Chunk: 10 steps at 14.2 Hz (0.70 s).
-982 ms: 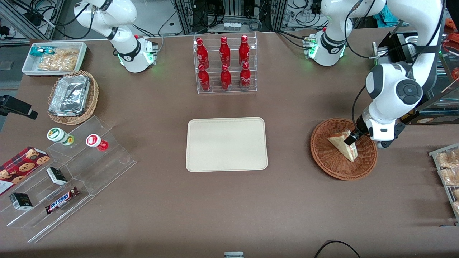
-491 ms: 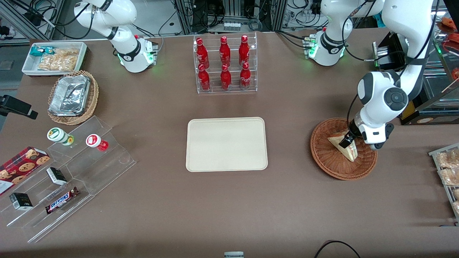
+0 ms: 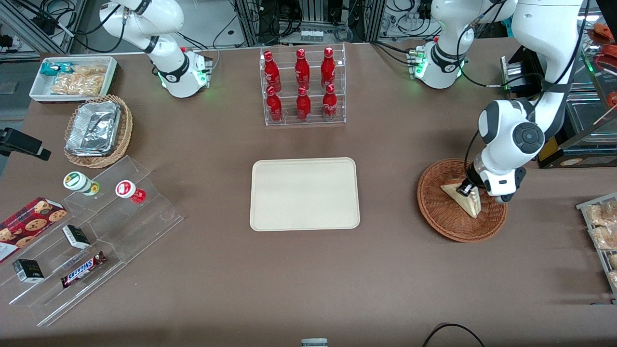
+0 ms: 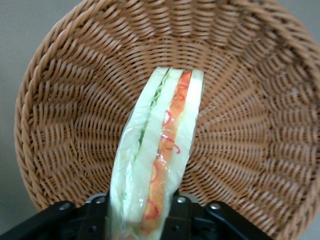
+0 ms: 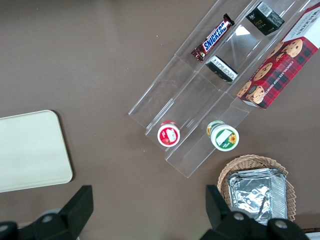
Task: Place sandwich from basket to tray
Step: 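Lift the held sandwich up out of the basket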
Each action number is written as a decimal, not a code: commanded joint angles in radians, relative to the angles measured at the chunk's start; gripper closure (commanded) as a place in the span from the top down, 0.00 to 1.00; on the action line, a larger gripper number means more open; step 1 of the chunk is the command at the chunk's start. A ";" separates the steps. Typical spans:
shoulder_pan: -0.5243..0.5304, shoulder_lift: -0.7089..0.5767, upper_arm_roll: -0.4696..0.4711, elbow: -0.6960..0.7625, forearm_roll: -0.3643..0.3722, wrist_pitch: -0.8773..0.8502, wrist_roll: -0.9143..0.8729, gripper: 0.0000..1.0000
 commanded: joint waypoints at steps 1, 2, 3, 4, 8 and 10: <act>-0.009 -0.032 -0.003 0.028 0.004 -0.037 -0.005 0.08; -0.017 -0.038 -0.007 0.051 0.004 -0.074 0.012 0.07; -0.032 -0.039 -0.018 0.083 0.005 -0.140 0.057 0.06; -0.043 -0.038 -0.022 0.121 0.005 -0.215 0.123 0.05; -0.127 -0.004 -0.061 0.297 0.008 -0.456 0.417 0.05; -0.193 0.022 -0.062 0.335 0.005 -0.464 0.402 0.06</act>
